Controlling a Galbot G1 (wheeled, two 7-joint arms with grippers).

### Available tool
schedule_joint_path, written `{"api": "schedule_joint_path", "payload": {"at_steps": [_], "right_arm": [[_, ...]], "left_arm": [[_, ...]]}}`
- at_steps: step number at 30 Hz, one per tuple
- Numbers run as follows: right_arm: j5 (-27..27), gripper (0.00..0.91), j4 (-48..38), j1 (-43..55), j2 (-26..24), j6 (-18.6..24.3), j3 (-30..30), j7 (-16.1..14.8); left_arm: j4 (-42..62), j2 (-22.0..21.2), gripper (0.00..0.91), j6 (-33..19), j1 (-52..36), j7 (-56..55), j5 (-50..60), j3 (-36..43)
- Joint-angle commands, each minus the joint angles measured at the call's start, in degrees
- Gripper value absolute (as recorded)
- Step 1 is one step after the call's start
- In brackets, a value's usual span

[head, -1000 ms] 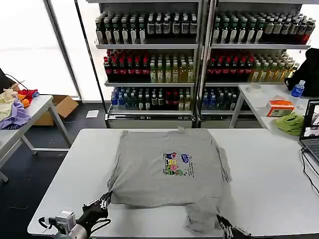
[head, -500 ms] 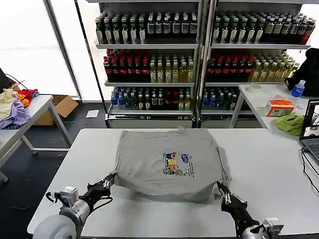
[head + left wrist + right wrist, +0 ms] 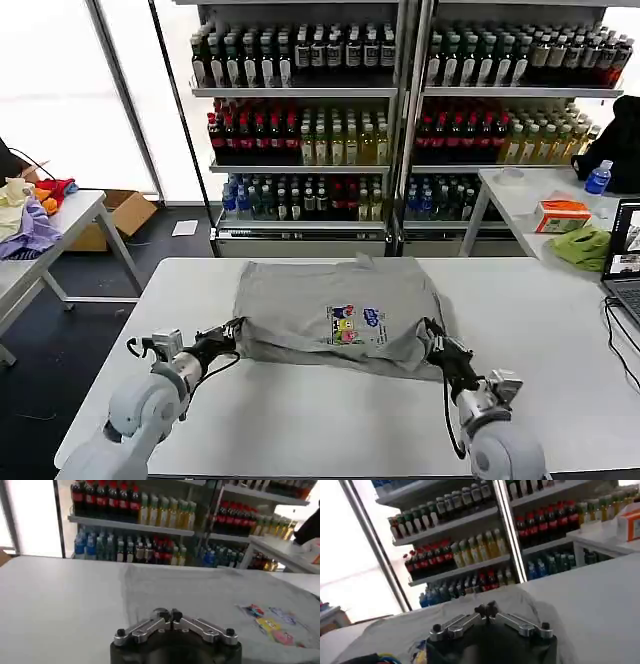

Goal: Fold and organize the clothes.

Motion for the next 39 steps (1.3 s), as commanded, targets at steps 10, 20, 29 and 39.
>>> {"api": "schedule_joint_path", "payload": {"at_steps": [10,20,29,39], "right_arm": [[-6.6,0.907,-21.1,18.9,4.6,-0.3,-8.5,0.2],[-5.7,0.907,-15.8,17.1,3.3,-4.6,-7.8,-1.5],[-5.5,0.907,-2.9,4.5,0.5,-10.7,0.5,6.0],[-10.0,0.907,2.2,-5.2,1.6,-11.2,3.6,8.1]], "left_arm": [[14.9,-2.8,0.635,0.0,-7.7,0.5,2.6,1.0],[6.9,-1.1,0.907,0.0,-2.8,2.7,5.0,-2.1],[-1.0,0.7,0.907,0.0,3.6,1.4,6.1,-6.9],[-4.9,-2.2,0.907,0.0,10.2,-0.6,7.4,-4.9]]}}
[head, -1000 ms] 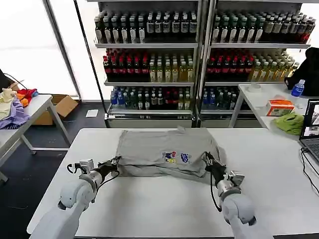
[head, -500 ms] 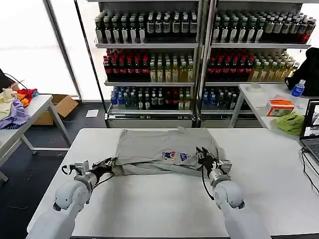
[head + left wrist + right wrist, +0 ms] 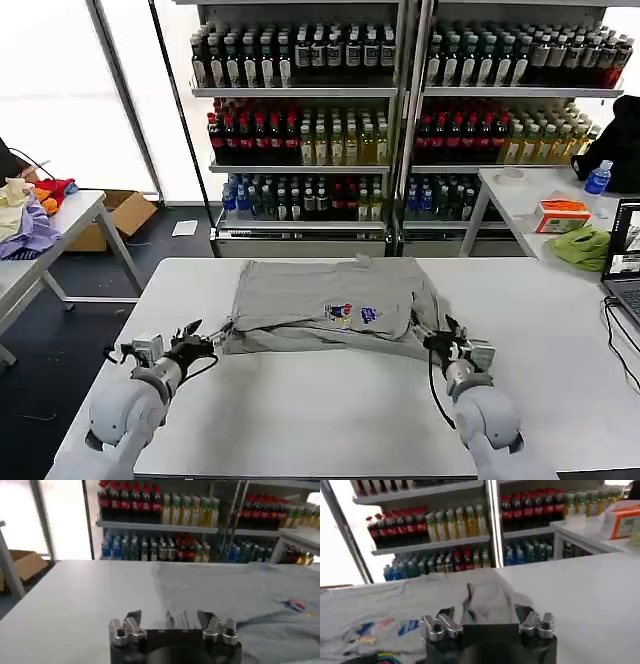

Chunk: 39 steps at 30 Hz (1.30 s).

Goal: Fold and organize the clothes.

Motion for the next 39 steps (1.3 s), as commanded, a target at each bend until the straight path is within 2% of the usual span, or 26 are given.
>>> {"api": "schedule_joint_path", "payload": {"at_steps": [1,3,5,6,7,8,9,12,17,25,30,39], "right_arm": [[-2.4,0.907,5.8,-8.1,0.2,-2.1,3.0,2.8],[-2.6,0.907,4.9,-7.8,0.5,-2.2,2.3,3.4],[-2.5,0.695,4.0,-7.4,0.8,-2.2,1.7,3.4],[-2.5,0.353,3.8,-7.1,0.8,-2.3,1.3,3.5],[-2.3,0.141,3.5,-6.7,1.0,-2.5,0.5,3.5],[-2.3,0.000,3.5,-6.2,1.1,-2.5,-0.1,3.9],[-2.4,0.000,3.5,-6.0,1.3,-2.4,-0.3,4.1],[-2.7,0.000,4.3,-5.8,1.3,-2.6,-1.1,4.3],[-5.2,0.000,4.4,-6.2,1.0,-1.8,-1.0,3.9],[-5.5,0.000,3.8,-6.7,0.3,-1.3,-0.6,2.8],[-5.0,0.000,3.2,-6.8,-1.2,-0.6,0.6,0.4],[-0.6,0.000,4.1,-7.2,-4.2,-1.2,1.6,-3.6]], "left_arm": [[-5.0,-2.2,0.907,0.0,6.9,-1.1,2.0,1.1],[-3.6,-3.1,0.907,0.0,6.4,-1.1,1.9,1.9],[-1.7,-4.0,0.907,0.0,4.9,-1.1,1.9,2.4],[-1.4,-4.2,0.766,0.0,4.4,-1.1,2.0,2.6],[-0.3,-4.5,0.584,0.0,3.8,-1.0,2.0,2.7],[0.4,-4.6,0.252,0.0,3.2,-0.9,1.9,2.7],[0.7,-4.6,0.091,0.0,3.0,-1.0,1.9,2.7],[1.6,-4.7,0.030,0.0,2.4,-1.2,1.6,2.8],[2.6,-4.9,0.030,0.0,2.8,-1.0,1.5,3.0],[3.4,-4.1,0.030,-1.1,3.0,-1.0,-0.6,2.3],[4.1,-3.1,0.020,-2.7,3.4,-0.9,-1.8,1.8],[2.3,-1.1,0.020,-2.8,5.2,0.0,-2.7,-0.3]]}}
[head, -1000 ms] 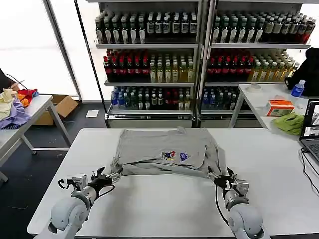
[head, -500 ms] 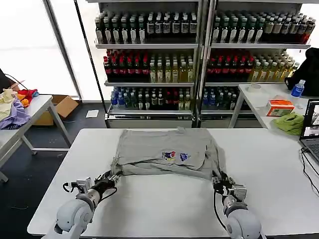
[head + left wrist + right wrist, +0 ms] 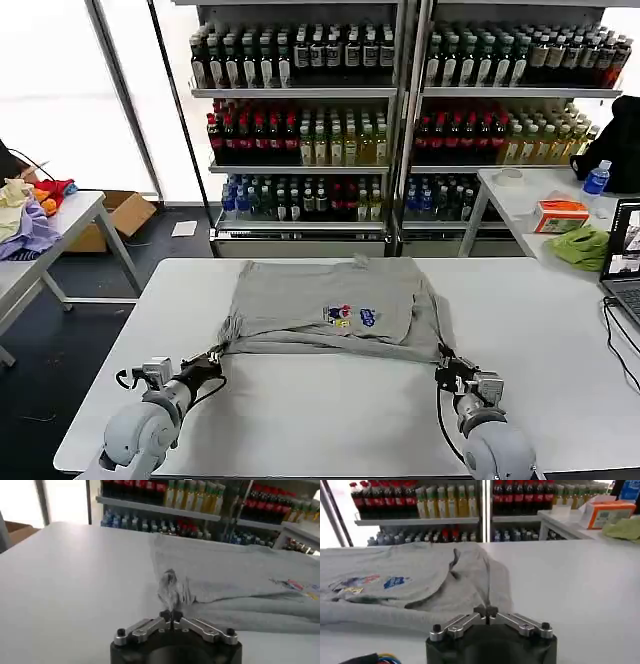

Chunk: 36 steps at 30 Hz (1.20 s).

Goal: Fold and organize the clothes.

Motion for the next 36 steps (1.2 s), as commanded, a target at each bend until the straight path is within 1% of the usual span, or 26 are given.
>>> {"api": "schedule_joint_path", "payload": {"at_steps": [1,2,5,7,10,13,20,23,27,31,33,36], "right_arm": [[2.8,0.000,0.8,-0.9,-2.4,-0.7,0.7,-3.6],[3.7,0.000,1.3,-1.6,-3.3,-1.4,0.9,-4.3],[3.9,0.000,1.7,-3.4,-5.0,-2.0,1.4,-5.4],[3.9,0.000,2.0,-4.5,-5.3,-2.0,1.8,-5.6],[3.9,0.000,2.5,-6.6,-5.7,-1.9,2.7,-6.1],[4.6,0.000,4.5,-9.5,-5.7,-1.9,4.1,-6.4],[7.4,0.000,12.8,-20.1,-5.4,-2.2,9.9,-6.7],[7.4,0.000,15.6,-25.3,-5.1,-2.1,12.0,-7.0],[7.2,0.000,18.9,-31.2,-5.0,-2.2,13.3,-7.0],[5.5,0.000,20.7,-33.3,-4.1,-2.5,13.1,-6.8],[4.9,0.000,22.1,-34.4,-3.7,-3.7,12.9,-6.5],[3.8,0.000,22.9,-34.9,-3.6,-3.8,12.7,-6.4]], "left_arm": [[-2.5,1.7,0.020,-0.3,2.8,0.3,-1.3,-1.8],[-4.1,2.2,0.030,0.0,4.0,0.5,-1.3,-2.4],[-6.9,3.4,0.020,0.4,7.6,0.9,-1.3,-3.7],[-8.7,3.8,0.030,0.6,9.1,1.3,-1.2,-4.4],[-13.6,3.9,0.020,1.5,14.1,1.7,-1.0,-5.2],[-17.4,3.6,0.020,1.7,18.0,1.9,-0.3,-6.1],[-23.1,2.9,0.020,2.3,25.1,2.4,0.5,-9.1],[-25.2,2.8,0.020,2.3,27.6,2.6,0.9,-10.4],[-27.7,2.4,0.020,2.4,32.2,2.7,1.7,-11.8],[-29.3,1.1,0.020,2.4,35.9,3.6,4.0,-13.9],[-29.9,1.0,0.020,2.4,37.8,4.0,4.6,-14.6],[-30.5,1.3,0.020,2.5,39.9,4.3,4.9,-15.6]]}}
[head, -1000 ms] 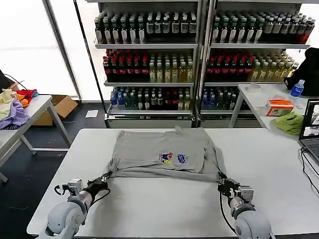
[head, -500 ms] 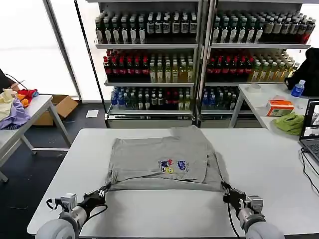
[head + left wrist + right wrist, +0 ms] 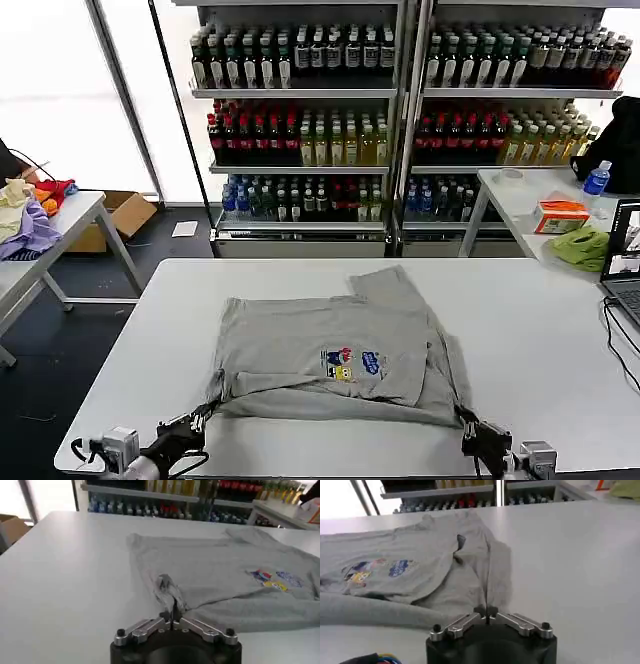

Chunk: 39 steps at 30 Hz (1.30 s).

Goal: Fold and organize the clothes.

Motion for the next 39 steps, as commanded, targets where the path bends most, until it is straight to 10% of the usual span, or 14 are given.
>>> {"api": "schedule_joint_path", "payload": {"at_steps": [1,5,6,7,24,39], "right_arm": [[-1.6,0.000,5.5,-7.8,0.4,-1.0,1.9,0.0],[-2.1,0.000,5.1,-7.5,0.0,-1.2,2.0,0.6],[-2.1,0.907,5.0,-7.3,0.0,-1.2,2.0,0.6],[-2.1,0.907,5.0,-7.2,0.0,-1.2,2.0,0.6],[8.4,0.907,1.3,15.8,-8.2,-0.1,3.8,-3.9],[4.8,0.907,-44.3,63.0,-4.2,-1.7,-24.3,-14.0]], "left_arm": [[-6.5,-0.3,0.020,0.1,12.4,1.1,2.6,-4.5],[-6.5,-0.9,0.030,0.1,13.6,1.3,3.5,-5.8],[-6.1,-1.0,0.030,0.1,13.6,1.6,4.3,-6.0],[-6.0,-1.0,0.907,0.1,13.5,1.8,5.1,-6.0],[2.0,6.1,0.907,0.1,1.4,2.7,-2.2,-18.9],[29.2,10.5,0.907,-0.1,-37.3,10.3,-3.8,10.3]]}}
